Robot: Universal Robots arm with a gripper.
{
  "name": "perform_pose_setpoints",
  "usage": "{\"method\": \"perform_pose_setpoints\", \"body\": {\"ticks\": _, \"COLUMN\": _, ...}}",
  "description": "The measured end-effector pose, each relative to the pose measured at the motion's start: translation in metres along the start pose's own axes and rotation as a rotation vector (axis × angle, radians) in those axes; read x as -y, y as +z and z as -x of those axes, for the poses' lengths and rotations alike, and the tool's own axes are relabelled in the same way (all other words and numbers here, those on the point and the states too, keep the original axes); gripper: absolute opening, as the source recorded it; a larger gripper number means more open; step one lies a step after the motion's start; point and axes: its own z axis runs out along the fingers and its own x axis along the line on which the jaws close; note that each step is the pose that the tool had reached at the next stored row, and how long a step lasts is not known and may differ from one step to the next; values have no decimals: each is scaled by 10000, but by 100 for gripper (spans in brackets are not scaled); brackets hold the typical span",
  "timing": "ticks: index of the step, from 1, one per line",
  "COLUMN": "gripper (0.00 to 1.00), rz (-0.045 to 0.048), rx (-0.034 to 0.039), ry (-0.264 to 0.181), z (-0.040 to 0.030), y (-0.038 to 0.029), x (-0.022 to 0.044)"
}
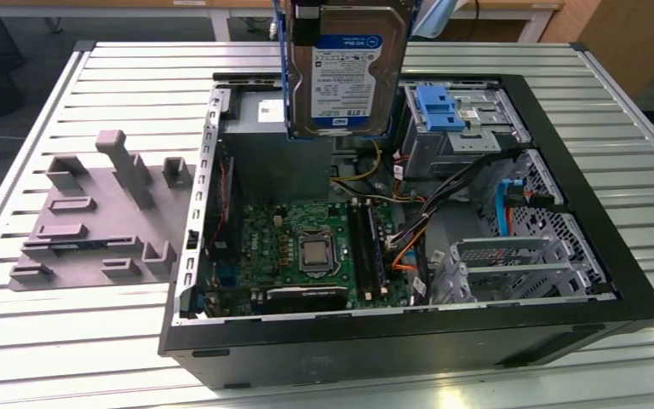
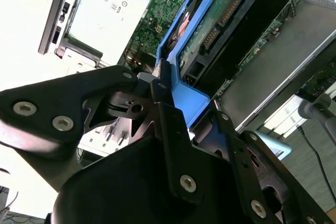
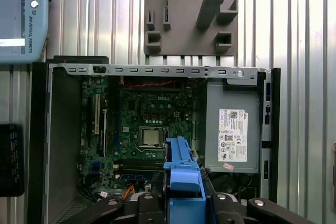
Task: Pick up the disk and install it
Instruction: 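Insert the disk into the insertion slot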
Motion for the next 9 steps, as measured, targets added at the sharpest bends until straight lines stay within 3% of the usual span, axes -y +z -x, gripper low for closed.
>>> {"method": "perform_pose_setpoints", "body": {"ticks": 9, "gripper": 36, "rz": 0, "rx": 1, "ry": 0, "z": -5, "y": 1, "x": 0}}
